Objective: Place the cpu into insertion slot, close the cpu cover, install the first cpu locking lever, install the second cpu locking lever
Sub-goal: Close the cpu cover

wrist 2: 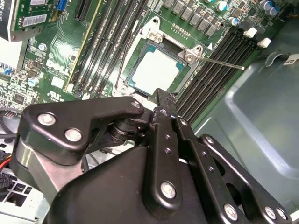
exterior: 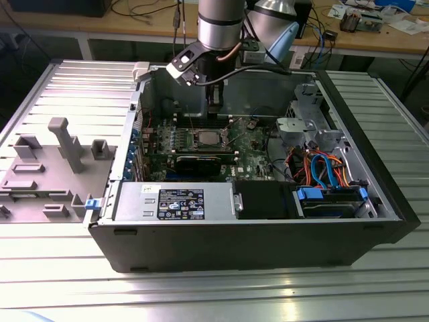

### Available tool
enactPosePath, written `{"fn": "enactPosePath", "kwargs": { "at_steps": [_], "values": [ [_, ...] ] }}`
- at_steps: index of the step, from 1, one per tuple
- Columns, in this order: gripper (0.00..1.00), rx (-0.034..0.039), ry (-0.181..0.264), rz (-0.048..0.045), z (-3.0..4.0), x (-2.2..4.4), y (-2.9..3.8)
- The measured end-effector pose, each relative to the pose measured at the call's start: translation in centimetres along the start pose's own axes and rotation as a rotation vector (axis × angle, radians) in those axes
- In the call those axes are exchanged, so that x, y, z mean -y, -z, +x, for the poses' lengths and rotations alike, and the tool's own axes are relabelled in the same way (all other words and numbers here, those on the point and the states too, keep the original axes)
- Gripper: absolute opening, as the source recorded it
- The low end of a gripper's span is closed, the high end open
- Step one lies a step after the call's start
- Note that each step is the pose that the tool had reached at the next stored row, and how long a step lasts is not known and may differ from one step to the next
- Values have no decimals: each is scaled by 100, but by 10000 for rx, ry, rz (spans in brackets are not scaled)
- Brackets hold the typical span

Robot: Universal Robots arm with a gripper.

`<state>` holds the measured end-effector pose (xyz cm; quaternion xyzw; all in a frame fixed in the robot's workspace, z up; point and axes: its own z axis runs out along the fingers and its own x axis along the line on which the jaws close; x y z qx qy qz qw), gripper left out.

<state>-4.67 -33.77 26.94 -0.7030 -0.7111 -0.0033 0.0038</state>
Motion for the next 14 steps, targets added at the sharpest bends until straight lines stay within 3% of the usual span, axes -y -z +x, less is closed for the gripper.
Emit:
{"fn": "enactPosePath", "kwargs": {
  "at_steps": [14],
  "values": [
    [11, 1, 0, 0, 0, -4, 71]
  ]
}}
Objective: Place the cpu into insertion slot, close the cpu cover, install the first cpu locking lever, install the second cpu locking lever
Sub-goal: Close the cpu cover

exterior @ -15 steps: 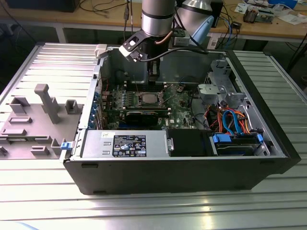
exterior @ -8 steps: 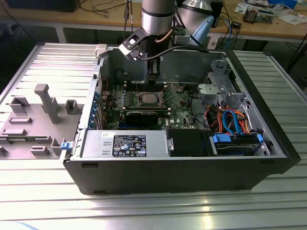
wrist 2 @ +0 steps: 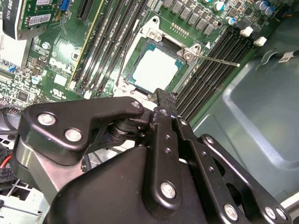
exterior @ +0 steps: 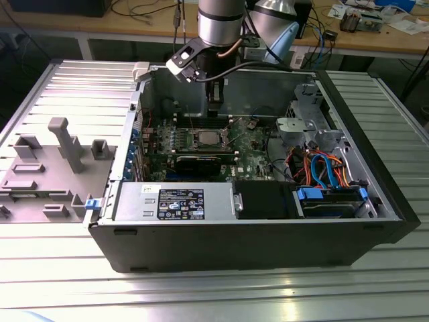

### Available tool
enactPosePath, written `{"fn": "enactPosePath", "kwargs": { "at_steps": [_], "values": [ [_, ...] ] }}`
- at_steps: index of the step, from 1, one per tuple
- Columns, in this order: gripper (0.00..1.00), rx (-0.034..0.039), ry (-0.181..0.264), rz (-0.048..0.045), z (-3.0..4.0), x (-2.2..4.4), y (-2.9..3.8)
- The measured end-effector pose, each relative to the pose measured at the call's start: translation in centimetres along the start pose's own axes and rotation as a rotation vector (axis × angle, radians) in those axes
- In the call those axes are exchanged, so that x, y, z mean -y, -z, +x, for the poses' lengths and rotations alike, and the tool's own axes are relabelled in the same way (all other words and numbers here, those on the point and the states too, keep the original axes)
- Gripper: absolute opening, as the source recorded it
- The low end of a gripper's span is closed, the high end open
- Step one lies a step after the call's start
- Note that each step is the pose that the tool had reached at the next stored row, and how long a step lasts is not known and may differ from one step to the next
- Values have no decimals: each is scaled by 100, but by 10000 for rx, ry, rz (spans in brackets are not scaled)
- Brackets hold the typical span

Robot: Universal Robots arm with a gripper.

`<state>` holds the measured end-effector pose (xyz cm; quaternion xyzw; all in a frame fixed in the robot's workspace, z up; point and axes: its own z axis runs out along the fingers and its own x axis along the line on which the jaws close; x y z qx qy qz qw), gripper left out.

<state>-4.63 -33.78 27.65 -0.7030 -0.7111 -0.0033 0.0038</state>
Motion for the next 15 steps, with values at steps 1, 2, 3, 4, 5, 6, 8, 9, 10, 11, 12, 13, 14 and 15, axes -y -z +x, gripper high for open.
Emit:
{"fn": "enactPosePath", "kwargs": {
  "at_steps": [1, 2, 3, 4, 5, 6, 8, 9, 10, 11, 12, 13, 14, 15],
  "values": [
    [11, 1, 0, 1, 0, -4, 0],
    [11, 1, 0, 1, 0, -14, 1],
    [11, 0, 0, 0, 0, -21, 0],
    [11, 0, -1, 0, 0, -28, 0],
    [11, 1, 0, 0, 0, -34, 0],
    [11, 0, 0, 0, 0, -39, 0],
    [11, 0, 0, 0, 0, -48, 0],
    [11, 0, 0, 0, 0, -53, 0],
    [11, 0, 0, 0, 0, -58, 0],
    [11, 0, -1, 0, 0, -67, 0],
    [11, 0, -1, 0, 0, -74, 0],
    [11, 0, -1, 0, 0, -85, 0],
    [11, 0, -1, 0, -1, -91, 0],
    [11, 0, -1, 0, -1, -96, 0]
  ]
}}
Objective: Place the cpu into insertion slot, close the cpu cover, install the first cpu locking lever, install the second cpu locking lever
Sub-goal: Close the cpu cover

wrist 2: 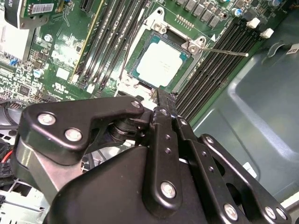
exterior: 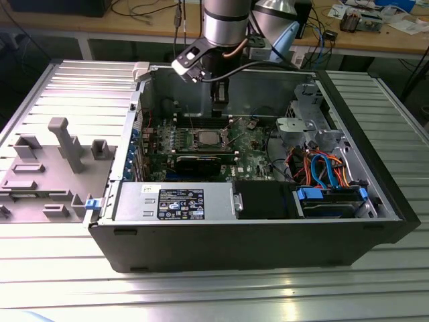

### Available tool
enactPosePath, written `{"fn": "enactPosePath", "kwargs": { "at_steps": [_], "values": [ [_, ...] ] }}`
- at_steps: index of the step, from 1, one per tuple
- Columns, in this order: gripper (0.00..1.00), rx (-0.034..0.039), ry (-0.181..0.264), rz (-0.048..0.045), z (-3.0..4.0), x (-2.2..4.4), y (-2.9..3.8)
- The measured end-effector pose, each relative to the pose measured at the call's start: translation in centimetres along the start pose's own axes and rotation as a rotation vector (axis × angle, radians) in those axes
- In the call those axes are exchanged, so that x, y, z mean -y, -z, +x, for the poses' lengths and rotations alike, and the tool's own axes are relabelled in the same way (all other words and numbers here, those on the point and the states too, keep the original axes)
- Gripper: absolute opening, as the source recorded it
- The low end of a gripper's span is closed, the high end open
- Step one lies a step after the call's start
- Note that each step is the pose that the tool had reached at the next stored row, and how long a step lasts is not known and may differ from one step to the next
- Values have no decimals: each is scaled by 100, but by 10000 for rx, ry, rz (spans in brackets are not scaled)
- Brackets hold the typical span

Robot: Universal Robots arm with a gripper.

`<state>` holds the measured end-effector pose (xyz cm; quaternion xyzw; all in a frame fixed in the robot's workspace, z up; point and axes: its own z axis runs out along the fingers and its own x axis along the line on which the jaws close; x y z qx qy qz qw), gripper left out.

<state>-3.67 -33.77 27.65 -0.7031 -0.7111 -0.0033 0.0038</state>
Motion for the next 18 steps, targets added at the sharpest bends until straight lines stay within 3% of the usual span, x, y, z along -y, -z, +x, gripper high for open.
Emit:
{"fn": "enactPosePath", "kwargs": {
  "at_steps": [18],
  "values": [
    [11, 0, 0, 0, -1, -120, 0]
  ]
}}
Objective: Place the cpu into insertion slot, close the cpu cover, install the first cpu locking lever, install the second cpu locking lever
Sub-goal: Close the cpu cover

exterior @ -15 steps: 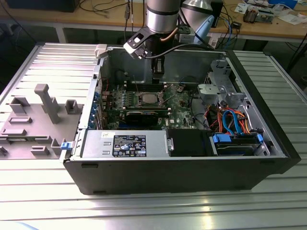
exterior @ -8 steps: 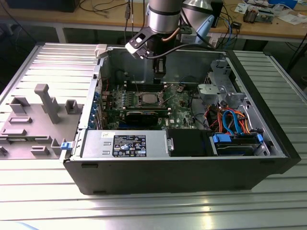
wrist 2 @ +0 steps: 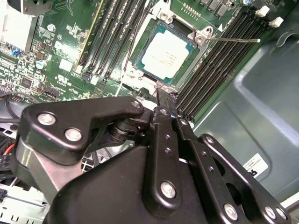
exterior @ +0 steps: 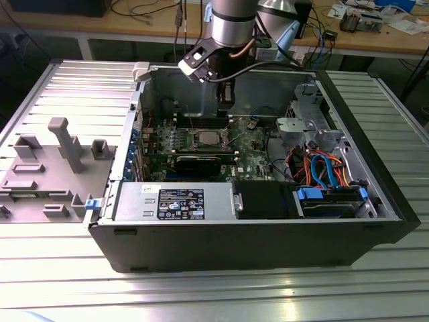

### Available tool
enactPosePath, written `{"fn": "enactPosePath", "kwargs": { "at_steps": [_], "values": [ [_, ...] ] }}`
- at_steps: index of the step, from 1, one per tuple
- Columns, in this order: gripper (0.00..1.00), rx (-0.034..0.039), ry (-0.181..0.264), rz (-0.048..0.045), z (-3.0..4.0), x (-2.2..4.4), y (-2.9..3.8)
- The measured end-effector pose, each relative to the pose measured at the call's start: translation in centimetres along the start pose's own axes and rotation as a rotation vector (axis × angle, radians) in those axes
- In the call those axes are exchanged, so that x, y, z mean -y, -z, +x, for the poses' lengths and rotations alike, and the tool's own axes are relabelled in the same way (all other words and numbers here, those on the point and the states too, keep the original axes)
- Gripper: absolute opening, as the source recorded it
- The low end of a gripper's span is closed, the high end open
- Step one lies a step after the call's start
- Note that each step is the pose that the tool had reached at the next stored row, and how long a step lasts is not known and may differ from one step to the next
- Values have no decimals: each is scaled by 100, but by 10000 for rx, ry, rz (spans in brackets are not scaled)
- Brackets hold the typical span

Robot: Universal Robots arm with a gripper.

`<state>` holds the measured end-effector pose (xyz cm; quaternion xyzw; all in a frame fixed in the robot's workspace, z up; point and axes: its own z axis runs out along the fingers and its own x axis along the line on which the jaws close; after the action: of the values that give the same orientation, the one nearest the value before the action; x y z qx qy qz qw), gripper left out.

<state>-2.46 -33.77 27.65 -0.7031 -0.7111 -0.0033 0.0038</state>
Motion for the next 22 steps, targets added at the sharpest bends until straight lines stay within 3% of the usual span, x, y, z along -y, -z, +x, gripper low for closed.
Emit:
{"fn": "enactPosePath", "kwargs": {
  "at_steps": [22],
  "values": [
    [11, -1, -1, -1, 0, -206, -10]
  ]
}}
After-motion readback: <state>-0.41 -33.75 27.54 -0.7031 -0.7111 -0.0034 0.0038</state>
